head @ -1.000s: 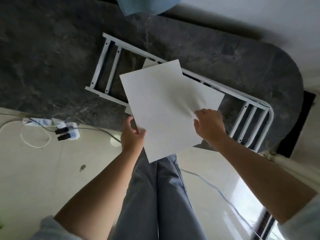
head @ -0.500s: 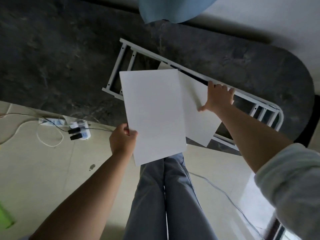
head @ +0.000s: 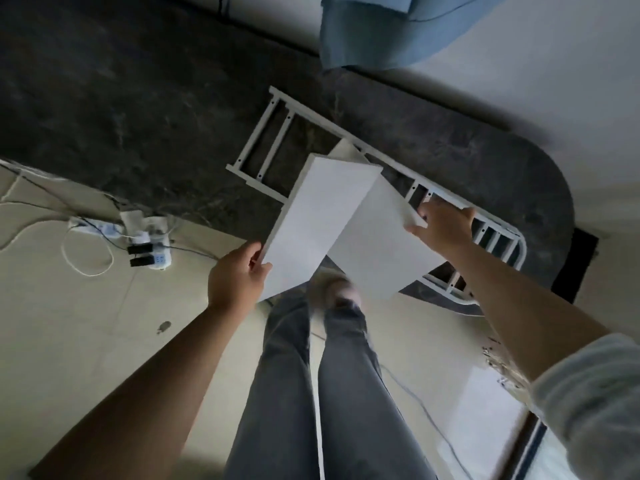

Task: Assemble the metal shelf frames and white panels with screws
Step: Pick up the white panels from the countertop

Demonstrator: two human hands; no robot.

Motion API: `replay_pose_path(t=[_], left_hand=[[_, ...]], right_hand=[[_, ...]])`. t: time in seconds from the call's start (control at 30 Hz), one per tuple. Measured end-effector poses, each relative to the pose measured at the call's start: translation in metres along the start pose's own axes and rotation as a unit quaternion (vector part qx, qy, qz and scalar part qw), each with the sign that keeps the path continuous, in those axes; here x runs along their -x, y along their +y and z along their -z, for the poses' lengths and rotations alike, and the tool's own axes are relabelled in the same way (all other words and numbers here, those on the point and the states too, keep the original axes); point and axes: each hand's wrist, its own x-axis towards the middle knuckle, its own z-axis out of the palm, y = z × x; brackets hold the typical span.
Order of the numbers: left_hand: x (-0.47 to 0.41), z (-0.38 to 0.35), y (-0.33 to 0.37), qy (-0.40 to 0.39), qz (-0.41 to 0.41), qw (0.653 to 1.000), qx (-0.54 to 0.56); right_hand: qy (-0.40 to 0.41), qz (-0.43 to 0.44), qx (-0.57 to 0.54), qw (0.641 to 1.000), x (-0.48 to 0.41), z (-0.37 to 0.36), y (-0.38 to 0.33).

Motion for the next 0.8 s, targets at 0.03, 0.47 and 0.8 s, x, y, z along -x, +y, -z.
replay_pose_path(t=[0.03, 0.47, 0.8], left_hand=[[0.008, 0.004, -0.002, 0.014, -0.007, 1.0, -0.015], [0.129, 0.011, -0.082, 0.175, 0.279, 0.937, 0.116], [0.25, -0.011, -0.286, 0.16, 0.437, 0.839, 0.283]], right_hand=[[-0.009, 0.015, -0.023, 1.0, 0.006, 0.004, -0.004], [-0.017, 0.185, -0.052, 0.981, 0.131, 0.032, -0.161], [-0.029, 0.346, 0.073, 0.935, 0.242, -0.068, -0.387]])
